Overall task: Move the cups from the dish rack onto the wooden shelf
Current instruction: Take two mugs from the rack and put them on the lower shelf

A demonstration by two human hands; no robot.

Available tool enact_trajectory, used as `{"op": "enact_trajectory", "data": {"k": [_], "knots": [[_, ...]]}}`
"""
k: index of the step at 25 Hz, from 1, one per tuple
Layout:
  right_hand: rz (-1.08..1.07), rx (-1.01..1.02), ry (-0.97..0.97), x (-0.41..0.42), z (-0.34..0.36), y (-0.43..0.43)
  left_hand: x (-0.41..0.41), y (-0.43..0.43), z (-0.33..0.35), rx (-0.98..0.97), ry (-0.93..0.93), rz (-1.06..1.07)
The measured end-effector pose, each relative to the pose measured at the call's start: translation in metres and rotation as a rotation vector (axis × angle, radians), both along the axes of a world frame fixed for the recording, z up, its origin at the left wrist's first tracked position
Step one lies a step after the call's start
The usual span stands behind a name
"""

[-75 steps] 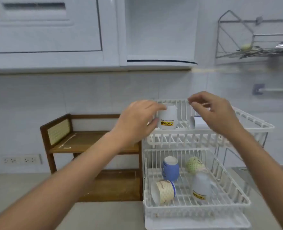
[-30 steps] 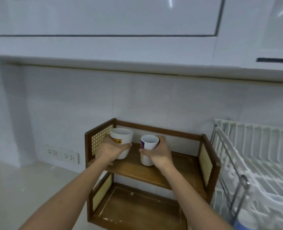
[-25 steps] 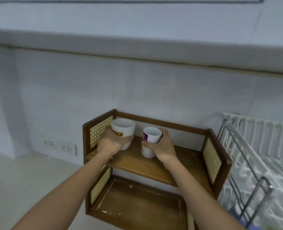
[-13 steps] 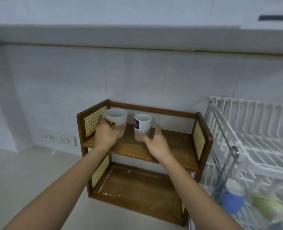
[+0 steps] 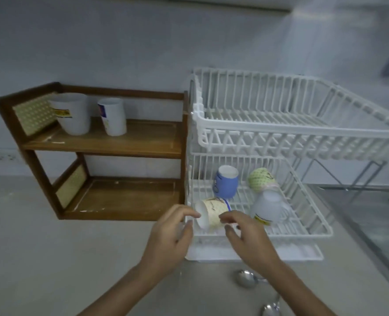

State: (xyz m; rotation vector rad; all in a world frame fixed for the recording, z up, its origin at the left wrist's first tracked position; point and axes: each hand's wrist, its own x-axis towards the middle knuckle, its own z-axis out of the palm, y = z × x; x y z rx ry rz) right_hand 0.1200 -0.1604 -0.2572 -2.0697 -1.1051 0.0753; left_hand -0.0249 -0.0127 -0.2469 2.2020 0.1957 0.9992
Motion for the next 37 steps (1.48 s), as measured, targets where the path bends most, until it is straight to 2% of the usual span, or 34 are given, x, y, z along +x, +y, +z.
{"op": "enact_trajectory", "data": {"k": [2, 3, 5, 8, 11, 14, 16, 18, 20, 22, 24, 27, 30, 34, 37], "knots": [[-0.046, -0.266, -0.189, 0.042, -0.010, -0.010, 0.034, -0.010, -0.005, 0.076, 0.194, -0.092], [-0.077, -0.468, -0.338, 0.062, -0.013, -0.010, 0.055, -0.013, -0.008, 0.114, 0.297, -0.098], [-0.140, -0.890, -0.628, 0.095, -0.014, -0.006, 0.093, -0.012, -0.010, 0.147, 0.523, -0.066], [-0.123, -1.256, -0.931, 0.126, -0.015, 0.005, 0.128, 0.003, -0.018, 0.251, 0.867, 0.032], [-0.078, -1.411, -1.096, 0.140, -0.027, 0.012, 0.137, 0.011, -0.032, 0.443, 1.060, 0.112], [-0.045, -1.467, -1.231, 0.147, -0.045, 0.017, 0.140, 0.017, -0.039, 0.517, 1.026, 0.102], [-0.038, -1.480, -1.247, 0.153, -0.040, 0.018, 0.141, 0.020, -0.038, 0.461, 0.964, 0.077], [-0.068, -1.453, -1.168, 0.156, -0.026, 0.016, 0.142, 0.016, -0.032, 0.325, 0.884, 0.052], [-0.173, -1.332, -0.995, 0.152, -0.005, 0.008, 0.138, 0.005, -0.019, 0.228, 0.776, 0.047], [-0.291, -1.101, -0.730, 0.146, 0.015, -0.006, 0.128, -0.010, -0.005, 0.157, 0.662, 0.037], [-0.325, -0.762, -0.381, 0.141, 0.035, -0.026, 0.106, -0.025, 0.013, 0.091, 0.570, -0.007], [-0.102, -0.288, 0.126, 0.126, 0.049, -0.057, 0.057, -0.033, 0.047, 0.026, 0.519, -0.072], [0.285, -0.101, 0.437, 0.085, 0.052, -0.067, -0.002, -0.015, 0.071, -0.032, 0.518, -0.052], [0.595, -0.092, 0.534, 0.020, 0.037, -0.039, -0.075, 0.037, 0.080, -0.033, 0.611, 0.092], [0.674, -0.067, 0.565, -0.029, 0.012, 0.015, -0.103, 0.093, 0.063, -0.046, 0.679, 0.331]]}}
